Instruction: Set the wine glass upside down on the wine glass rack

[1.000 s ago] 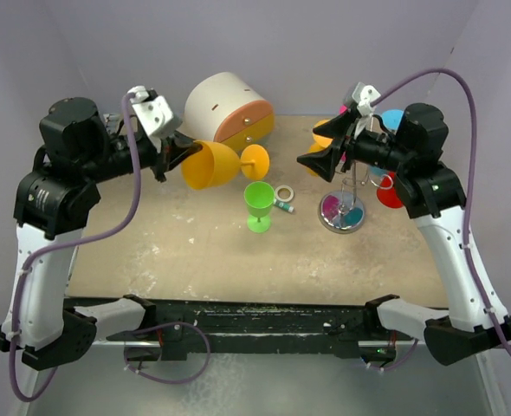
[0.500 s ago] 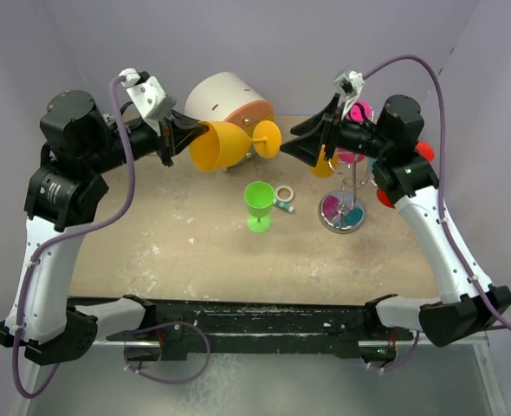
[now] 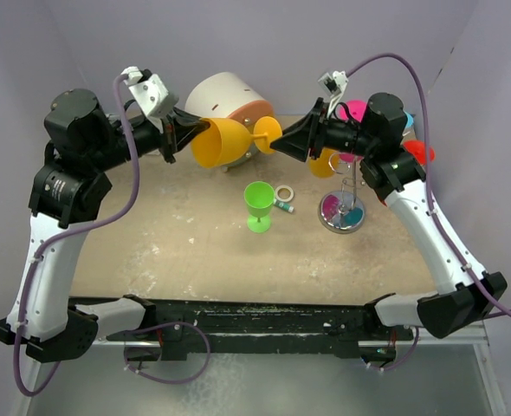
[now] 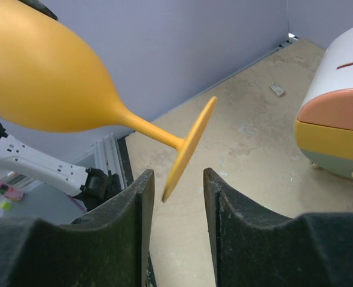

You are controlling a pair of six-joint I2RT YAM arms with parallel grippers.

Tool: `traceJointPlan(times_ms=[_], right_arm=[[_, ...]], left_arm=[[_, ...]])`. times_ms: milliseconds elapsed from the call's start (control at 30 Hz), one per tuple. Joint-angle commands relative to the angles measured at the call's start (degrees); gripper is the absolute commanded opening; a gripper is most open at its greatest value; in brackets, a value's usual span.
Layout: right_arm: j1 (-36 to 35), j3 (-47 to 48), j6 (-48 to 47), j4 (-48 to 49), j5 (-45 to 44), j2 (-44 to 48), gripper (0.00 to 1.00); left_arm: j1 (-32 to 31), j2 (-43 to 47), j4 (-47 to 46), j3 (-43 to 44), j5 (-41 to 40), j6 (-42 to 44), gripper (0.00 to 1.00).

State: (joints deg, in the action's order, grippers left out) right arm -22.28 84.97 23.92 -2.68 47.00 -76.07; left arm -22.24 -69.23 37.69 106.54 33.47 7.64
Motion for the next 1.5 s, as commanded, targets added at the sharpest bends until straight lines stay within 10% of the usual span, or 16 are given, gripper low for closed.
traceJointPlan(times_ms=[0,333,733,1467], right_arm=[[-1.0,3.0,0.8,3.0,-1.5,0.1,0.38],[-1.4,4.1,0.3,0.6,-7.2,-0.6,0.0],[-0.6,6.4,-7.9,-4.9,-13.5,1.4,0.0],[0.7,6.2,-66.7,-35.6,-23.6,20.8,0.0]], left_arm=[[0.3,0.4,-4.6,-1.4,-0.7,-0.1,0.0],[0.2,0.9,-5.9,-3.1,-1.8,0.6,0.0],[0.3,3.4,-3.4,-4.8,-4.0,3.7,0.35],[1.0,10.6,1.0,-10.8,-17.8,14.8,0.9]])
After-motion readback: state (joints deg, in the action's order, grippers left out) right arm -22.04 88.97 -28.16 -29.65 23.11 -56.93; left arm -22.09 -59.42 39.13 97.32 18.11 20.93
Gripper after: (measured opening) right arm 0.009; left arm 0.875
